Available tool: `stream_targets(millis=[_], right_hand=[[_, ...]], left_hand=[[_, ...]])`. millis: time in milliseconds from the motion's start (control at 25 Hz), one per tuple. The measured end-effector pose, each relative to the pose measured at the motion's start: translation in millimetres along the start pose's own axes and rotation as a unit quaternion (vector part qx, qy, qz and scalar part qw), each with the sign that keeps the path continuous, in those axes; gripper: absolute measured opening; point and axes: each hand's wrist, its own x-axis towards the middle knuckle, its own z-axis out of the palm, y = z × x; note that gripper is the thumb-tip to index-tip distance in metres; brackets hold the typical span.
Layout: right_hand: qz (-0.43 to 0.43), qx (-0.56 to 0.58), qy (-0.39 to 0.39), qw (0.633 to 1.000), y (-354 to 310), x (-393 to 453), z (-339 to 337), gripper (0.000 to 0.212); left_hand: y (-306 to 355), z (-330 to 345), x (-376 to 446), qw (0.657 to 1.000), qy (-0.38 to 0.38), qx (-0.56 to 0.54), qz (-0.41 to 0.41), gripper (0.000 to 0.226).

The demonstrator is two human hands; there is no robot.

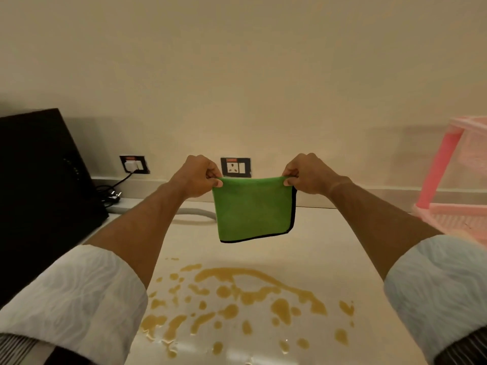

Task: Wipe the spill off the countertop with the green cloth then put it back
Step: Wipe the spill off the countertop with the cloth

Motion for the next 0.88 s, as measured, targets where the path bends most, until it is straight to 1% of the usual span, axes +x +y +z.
stream_targets(millis=[160,360,520,600,680,760,840,880], right_hand=[[-0.015,-0.005,-0.018,1.000,-50,14,27,0.020],[0.002,-0.013,-0.020,1.000,-112,31,77,0.022],[0.045,-0.028,-0.008,0.999,-153,45,126,0.019],[0.067,-0.033,0.009,0.997,-169,48,150,0.017],[0.090,-0.042,0.025,0.995,-183,47,172,0.018],[0.106,-0.053,0.033,0.992,-193,41,187,0.020],[0.120,-0.054,0.025,0.991,-197,32,195,0.019],[0.125,-0.055,0.007,0.991,-198,26,198,0.018]], left_hand=[[-45,-25,-23,1.000,-0.005,0.008,-0.018,0.014],[-117,-42,-43,1.000,-0.005,0.009,-0.025,0.013],[-179,-44,-47,0.999,-0.022,-0.002,-0.027,0.011],[-205,-39,-49,1.000,-0.016,-0.001,-0.019,0.011],[-224,-33,-52,1.000,-0.002,-0.012,-0.018,0.010],[-237,-26,-58,1.000,-0.003,-0.018,-0.019,0.010],[-246,-20,-66,0.999,-0.018,-0.024,-0.014,0.010],[-250,-17,-73,0.999,-0.032,-0.037,-0.012,0.010]])
